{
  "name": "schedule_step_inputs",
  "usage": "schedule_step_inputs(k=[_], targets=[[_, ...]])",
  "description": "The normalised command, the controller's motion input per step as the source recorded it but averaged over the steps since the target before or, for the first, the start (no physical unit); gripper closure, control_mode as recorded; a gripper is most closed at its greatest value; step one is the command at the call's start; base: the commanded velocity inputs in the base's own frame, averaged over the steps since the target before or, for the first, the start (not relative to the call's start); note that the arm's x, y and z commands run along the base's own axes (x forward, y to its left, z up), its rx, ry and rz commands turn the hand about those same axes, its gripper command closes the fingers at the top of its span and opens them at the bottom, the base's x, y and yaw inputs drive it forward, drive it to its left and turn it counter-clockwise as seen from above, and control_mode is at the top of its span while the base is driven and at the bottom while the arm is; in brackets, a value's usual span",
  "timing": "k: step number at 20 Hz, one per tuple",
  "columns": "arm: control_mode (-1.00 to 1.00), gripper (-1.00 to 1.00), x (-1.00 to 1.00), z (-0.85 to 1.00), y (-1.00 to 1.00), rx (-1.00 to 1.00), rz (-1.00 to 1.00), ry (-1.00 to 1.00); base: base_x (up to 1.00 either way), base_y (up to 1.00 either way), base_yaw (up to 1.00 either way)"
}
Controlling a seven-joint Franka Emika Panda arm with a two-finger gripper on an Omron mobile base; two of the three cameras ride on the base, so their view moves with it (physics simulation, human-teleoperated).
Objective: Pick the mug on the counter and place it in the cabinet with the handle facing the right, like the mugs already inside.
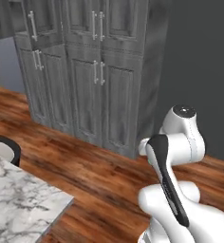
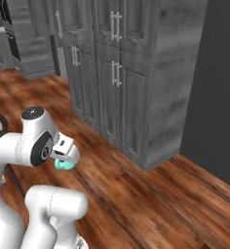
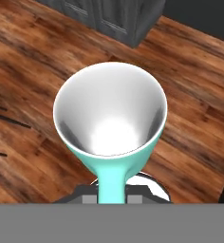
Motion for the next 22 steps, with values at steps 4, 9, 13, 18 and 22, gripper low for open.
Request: schedule_step_inputs(k=[4,9,13,18,22], targets=[[1.00,1.00,0.00,0.00,0.00,0.00,0.00,0.00,0.60,-0.46,0.19],[1.00,1.00,0.00,0.00,0.00,0.00,0.00,0.00,0.55,-0.50,0.22],[1.00,1.00,0.00,0.00,0.00,0.00,0.00,0.00,0.43,-0.19,0.31],[1.00,1.00,0.00,0.00,0.00,0.00,0.00,0.00,0.28,-0.01,0.46],[1.00,1.00,0.00,0.00,0.00,0.00,0.00,0.00,0.22,0.00,0.49]])
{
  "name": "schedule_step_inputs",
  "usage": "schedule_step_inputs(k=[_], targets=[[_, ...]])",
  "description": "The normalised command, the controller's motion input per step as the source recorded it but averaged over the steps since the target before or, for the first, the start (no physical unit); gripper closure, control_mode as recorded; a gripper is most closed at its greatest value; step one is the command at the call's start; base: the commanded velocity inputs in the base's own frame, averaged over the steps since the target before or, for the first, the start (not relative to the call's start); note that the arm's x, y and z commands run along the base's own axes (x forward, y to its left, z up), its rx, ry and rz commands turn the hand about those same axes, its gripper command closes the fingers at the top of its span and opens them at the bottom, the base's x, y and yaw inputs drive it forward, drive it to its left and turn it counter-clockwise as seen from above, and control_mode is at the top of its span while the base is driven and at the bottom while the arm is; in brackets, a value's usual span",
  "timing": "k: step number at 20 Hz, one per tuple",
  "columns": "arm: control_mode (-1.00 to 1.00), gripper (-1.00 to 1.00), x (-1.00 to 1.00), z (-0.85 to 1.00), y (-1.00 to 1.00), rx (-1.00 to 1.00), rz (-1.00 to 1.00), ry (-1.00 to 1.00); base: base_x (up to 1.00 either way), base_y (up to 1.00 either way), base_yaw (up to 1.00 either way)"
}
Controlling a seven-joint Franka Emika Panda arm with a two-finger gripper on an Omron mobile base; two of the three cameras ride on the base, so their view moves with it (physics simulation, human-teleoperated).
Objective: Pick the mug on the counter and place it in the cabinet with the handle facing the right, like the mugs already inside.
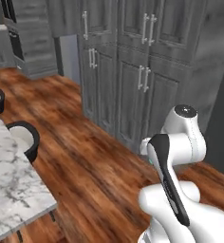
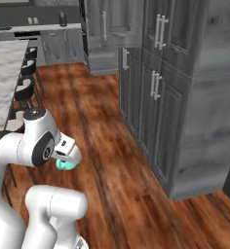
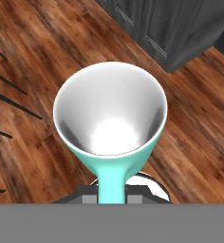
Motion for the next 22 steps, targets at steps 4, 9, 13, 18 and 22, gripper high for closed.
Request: schedule_step_inputs(k=[4,9,13,18,22], targets=[[1.00,1.00,0.00,0.00,0.00,0.00,0.00,0.00,0.23,0.00,0.46],[1.00,1.00,0.00,0.00,0.00,0.00,0.00,0.00,0.32,0.04,0.42],[1.00,1.00,0.00,0.00,0.00,0.00,0.00,0.00,0.41,-0.09,0.44],[1.00,1.00,0.00,0.00,0.00,0.00,0.00,0.00,0.42,-0.33,0.33],[1.00,1.00,0.00,0.00,0.00,0.00,0.00,0.00,0.27,-0.65,0.09]])
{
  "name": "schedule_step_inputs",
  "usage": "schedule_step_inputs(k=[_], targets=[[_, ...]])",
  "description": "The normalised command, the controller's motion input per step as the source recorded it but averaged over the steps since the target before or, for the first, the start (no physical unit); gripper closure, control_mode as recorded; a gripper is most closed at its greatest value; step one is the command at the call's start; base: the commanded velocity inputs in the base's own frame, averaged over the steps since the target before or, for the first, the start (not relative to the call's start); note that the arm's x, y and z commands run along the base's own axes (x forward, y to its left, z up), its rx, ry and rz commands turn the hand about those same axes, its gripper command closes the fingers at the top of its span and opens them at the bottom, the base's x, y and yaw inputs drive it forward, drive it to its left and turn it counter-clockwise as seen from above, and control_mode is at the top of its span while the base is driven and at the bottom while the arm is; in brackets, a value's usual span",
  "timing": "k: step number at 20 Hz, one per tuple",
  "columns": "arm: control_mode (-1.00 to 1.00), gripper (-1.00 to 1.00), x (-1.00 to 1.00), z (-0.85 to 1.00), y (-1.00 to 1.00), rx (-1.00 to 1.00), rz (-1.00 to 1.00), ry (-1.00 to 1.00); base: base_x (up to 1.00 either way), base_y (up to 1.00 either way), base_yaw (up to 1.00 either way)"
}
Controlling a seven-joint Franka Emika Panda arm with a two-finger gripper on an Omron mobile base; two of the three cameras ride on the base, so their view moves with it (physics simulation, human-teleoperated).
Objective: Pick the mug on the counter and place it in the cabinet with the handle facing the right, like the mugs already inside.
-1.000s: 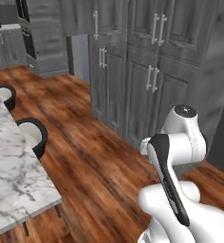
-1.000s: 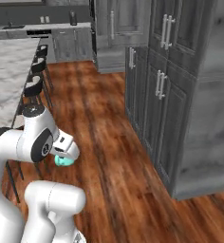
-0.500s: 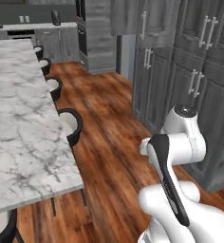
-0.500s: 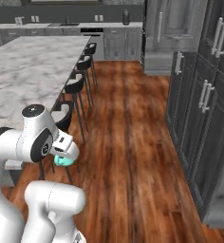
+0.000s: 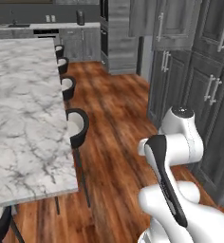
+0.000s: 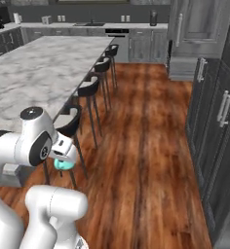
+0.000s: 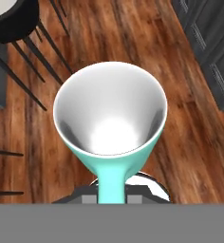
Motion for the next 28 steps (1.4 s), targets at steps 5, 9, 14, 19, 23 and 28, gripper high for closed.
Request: schedule_step_inputs(k=[5,9,14,19,23,28], targets=[[1.00,1.00,0.00,0.00,0.00,0.00,0.00,0.00,0.32,-0.61,-0.05],[1.00,1.00,0.00,0.00,0.00,0.00,0.00,0.00,0.62,-0.12,0.00],[1.00,1.00,0.00,0.00,0.00,0.00,0.00,0.00,0.90,0.00,0.00],[1.00,1.00,0.00,0.00,0.00,0.00,0.00,0.00,0.99,-0.06,0.00],[1.00,1.00,0.00,0.00,0.00,0.00,0.00,0.00,1.00,-0.03,0.00],[1.00,1.00,0.00,0.00,0.00,0.00,0.00,0.00,0.96,0.00,-0.01]])
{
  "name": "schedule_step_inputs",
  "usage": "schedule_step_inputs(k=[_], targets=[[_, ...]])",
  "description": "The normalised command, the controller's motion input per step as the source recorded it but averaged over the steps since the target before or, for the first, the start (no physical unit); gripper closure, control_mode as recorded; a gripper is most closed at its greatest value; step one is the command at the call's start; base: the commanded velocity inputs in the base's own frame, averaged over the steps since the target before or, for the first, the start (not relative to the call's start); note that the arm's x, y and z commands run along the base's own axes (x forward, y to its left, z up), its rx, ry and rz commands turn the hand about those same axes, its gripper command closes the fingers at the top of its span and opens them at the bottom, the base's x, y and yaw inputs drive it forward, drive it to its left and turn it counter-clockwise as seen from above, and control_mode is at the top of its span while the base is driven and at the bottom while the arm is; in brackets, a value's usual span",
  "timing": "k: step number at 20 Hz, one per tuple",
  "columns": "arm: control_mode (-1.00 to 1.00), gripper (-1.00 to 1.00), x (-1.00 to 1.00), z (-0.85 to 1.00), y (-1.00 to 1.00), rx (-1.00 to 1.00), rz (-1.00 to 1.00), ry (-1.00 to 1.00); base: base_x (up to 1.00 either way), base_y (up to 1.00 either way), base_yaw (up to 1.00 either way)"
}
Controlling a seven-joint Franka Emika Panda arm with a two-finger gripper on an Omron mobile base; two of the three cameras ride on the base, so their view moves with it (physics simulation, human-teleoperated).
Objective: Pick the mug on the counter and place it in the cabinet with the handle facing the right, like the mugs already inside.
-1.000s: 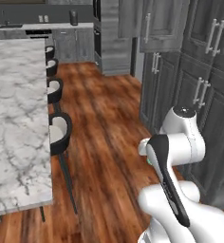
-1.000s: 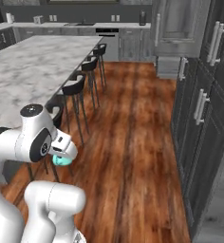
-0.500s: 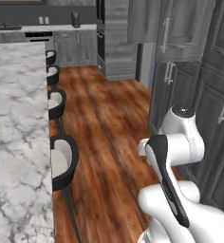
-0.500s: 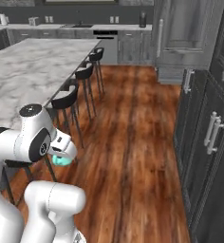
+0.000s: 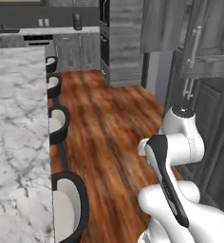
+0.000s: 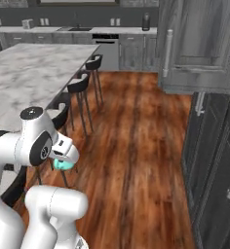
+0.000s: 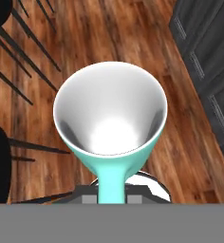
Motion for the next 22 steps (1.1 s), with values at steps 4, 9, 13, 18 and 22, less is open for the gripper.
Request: schedule_step_inputs(k=[4,9,13,18,22], targets=[[1.00,1.00,0.00,0.00,0.00,0.00,0.00,0.00,0.98,-0.16,0.00],[1.00,1.00,0.00,0.00,0.00,0.00,0.00,0.00,0.82,0.00,-0.03],[1.00,1.00,0.00,0.00,0.00,0.00,0.00,0.00,0.86,0.00,-0.02],[1.00,1.00,0.00,0.00,0.00,0.00,0.00,0.00,0.76,0.00,-0.02],[1.00,1.00,0.00,0.00,0.00,0.00,0.00,0.00,0.76,0.02,-0.02]])
